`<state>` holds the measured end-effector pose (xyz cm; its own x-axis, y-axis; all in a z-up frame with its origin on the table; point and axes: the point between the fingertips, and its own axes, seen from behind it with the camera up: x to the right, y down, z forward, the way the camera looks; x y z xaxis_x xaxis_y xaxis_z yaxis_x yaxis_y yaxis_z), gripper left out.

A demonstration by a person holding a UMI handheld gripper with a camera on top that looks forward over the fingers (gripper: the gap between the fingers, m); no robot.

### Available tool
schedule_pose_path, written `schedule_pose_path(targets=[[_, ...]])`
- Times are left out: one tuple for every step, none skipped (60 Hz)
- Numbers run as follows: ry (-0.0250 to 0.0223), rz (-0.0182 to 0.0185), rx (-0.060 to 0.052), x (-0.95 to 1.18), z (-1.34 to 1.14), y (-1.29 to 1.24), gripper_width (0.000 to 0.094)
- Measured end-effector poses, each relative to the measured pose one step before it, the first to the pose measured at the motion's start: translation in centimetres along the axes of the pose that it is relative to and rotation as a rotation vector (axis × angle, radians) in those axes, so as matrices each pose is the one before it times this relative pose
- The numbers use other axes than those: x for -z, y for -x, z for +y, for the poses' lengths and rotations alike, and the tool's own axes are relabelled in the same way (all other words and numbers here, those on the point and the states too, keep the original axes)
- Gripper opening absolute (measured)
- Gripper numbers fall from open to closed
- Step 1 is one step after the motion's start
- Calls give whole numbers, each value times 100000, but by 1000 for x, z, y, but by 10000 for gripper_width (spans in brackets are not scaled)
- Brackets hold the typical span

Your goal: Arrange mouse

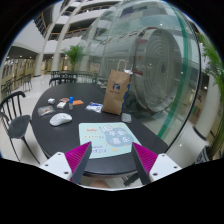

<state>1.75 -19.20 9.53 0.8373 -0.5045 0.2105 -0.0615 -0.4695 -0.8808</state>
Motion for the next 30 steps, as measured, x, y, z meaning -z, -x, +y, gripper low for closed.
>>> schedule_pose_path(targets=[[-91, -399, 238, -30, -27, 174, 830], [-38, -336, 278, -32, -38, 161, 830], [-11, -226, 301, -52, -54, 153, 830], [86, -296, 299, -35, -164, 197, 830], [-112, -200, 390, -63, -68, 78, 829], [-132, -173, 362, -68, -12, 117, 831], [-92, -205, 298, -82, -35, 176, 830], [-198, -111, 273, -75, 113, 271, 831], [242, -208, 112, 91, -224, 562, 831], [2, -366, 91, -73, -44, 279, 831], [17, -474, 46, -79, -67, 307, 830], [22, -559, -27, -88, -60, 373, 831], [-16, -619, 23, -86, -66, 393, 829], [-35, -632, -39, -80, -83, 414, 829], [-136, -436, -31, -55, -3, 716, 829], [-7, -593, -155, -16, -69, 267, 830], [-78, -566, -79, -80, -93, 290, 830], [-115, -568, -72, -84, -115, 299, 830], [-127, -555, -2, -131, -116, 337, 830], [-124, -525, -72, -169, -120, 354, 829], [-69, -551, -188, -184, -69, 437, 831], [-244, -611, -328, -917, -199, 1937, 829], [8, -569, -450, -224, -65, 417, 830], [-222, -719, -485, -258, -119, 461, 830], [-422, -1135, -437, -297, -218, 545, 831], [-509, -1284, -274, -729, -407, 1444, 829], [-426, -1524, -238, -278, -228, 682, 830], [-380, -1383, -275, -268, -208, 642, 830], [-249, -1043, -341, -310, -199, 581, 830], [-38, -702, -440, -296, -131, 522, 831]])
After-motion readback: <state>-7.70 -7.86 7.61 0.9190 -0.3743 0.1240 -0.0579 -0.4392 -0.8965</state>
